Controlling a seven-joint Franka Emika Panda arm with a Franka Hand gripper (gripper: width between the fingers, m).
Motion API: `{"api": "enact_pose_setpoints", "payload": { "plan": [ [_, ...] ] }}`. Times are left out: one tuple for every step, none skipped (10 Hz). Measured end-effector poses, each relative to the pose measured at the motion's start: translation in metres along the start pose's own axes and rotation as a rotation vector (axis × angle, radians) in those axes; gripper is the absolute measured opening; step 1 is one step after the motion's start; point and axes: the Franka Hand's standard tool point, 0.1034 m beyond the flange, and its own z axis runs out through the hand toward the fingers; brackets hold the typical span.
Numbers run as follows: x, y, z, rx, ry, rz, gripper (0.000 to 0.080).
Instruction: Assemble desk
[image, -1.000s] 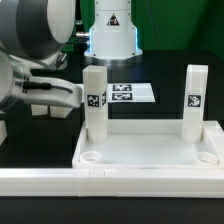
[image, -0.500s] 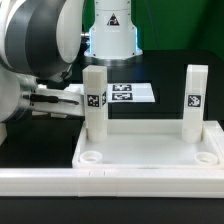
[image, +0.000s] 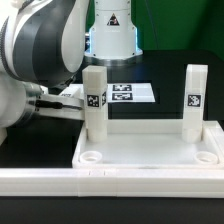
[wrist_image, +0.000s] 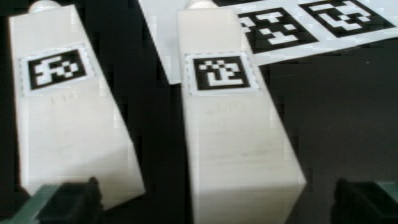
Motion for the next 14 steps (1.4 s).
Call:
{"api": "enact_pose_setpoints", "payload": {
  "plan": [
    [-0.0003, 0.0001, 0.0000, 0.001, -0.001, 0.000, 0.0649],
    [-0.0002, 0.0002, -0.0005, 0.001, 0.000, 0.000, 0.0528],
    [-0.0002, 0.0002, -0.0005, 0.001, 0.000, 0.000, 0.0385],
    [-0.0002, 0.0003, -0.0005, 0.001, 0.000, 0.000, 0.0385],
    [-0.0002, 0.0004, -0.0005, 0.001, 0.000, 0.000, 0.0284],
    [-0.0002, 0.0006, -0.0004, 0.001, 0.000, 0.001, 0.0284],
    [-0.0002, 0.0008, -0.0003, 0.002, 0.000, 0.001, 0.0284],
    [-0.0002, 0.0013, -0.0004, 0.003, 0.000, 0.001, 0.0284],
    [-0.0001, 0.0020, -0.0007, 0.004, 0.001, 0.002, 0.0284],
    [-0.0001, 0.0021, -0.0007, 0.004, 0.001, 0.002, 0.0284],
    [-0.0001, 0.0021, -0.0006, 0.004, 0.001, 0.002, 0.0285],
    [-0.0001, 0.0021, -0.0006, 0.004, 0.001, 0.002, 0.0285],
    [-0.0001, 0.0021, -0.0006, 0.004, 0.001, 0.002, 0.0285],
    [0.0000, 0.0023, -0.0004, 0.004, 0.000, 0.002, 0.0285]
  ]
}}
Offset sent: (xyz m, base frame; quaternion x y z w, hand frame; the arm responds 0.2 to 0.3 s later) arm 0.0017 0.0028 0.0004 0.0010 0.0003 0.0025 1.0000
